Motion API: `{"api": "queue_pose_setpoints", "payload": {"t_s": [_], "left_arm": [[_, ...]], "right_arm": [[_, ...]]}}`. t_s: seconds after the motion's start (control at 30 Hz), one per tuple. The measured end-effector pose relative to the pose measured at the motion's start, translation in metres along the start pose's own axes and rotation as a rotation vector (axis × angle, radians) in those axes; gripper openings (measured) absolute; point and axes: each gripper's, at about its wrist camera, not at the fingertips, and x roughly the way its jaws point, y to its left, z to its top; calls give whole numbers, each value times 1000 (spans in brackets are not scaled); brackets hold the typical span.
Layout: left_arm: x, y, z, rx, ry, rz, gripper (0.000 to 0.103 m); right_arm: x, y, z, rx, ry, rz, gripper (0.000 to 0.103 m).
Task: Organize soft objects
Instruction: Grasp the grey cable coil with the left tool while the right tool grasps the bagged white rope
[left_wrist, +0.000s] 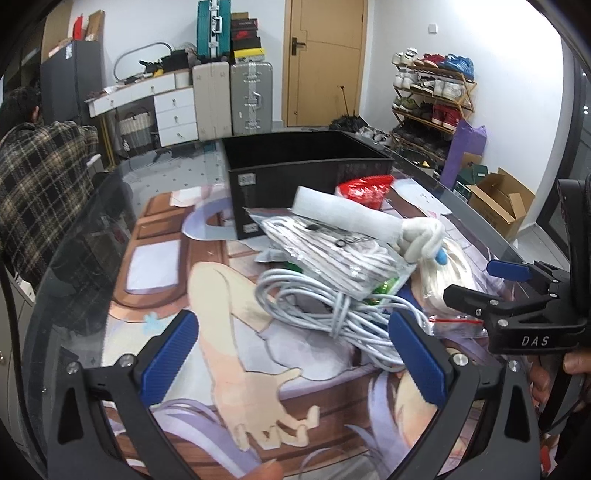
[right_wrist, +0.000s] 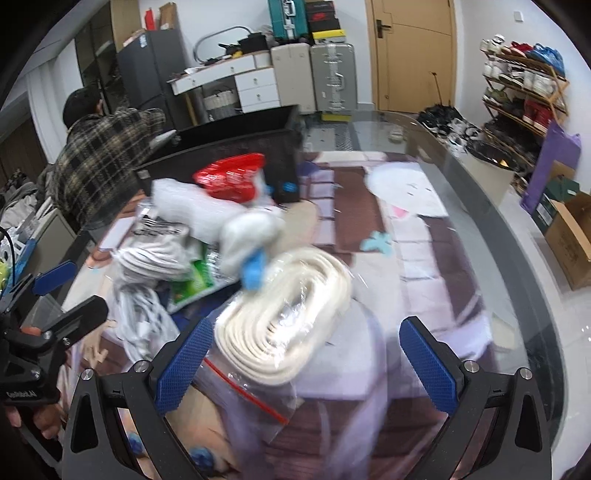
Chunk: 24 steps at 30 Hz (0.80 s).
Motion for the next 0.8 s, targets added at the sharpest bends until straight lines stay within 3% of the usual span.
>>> {"api": "queue_pose_setpoints", "payload": {"t_s": [0.17,0.47,0.8], "left_arm": [[11,-6,5,-25,55,-22,103],[31,-16,17,-59,136,-44,103],[46,-6,30,-133,190,-63,103]], "right_arm": [[-4,-15,-4,16,3,-6,103],[-2,-1,4,-16,-8,48,103],[0,0,9,-62,11,18,103]]}}
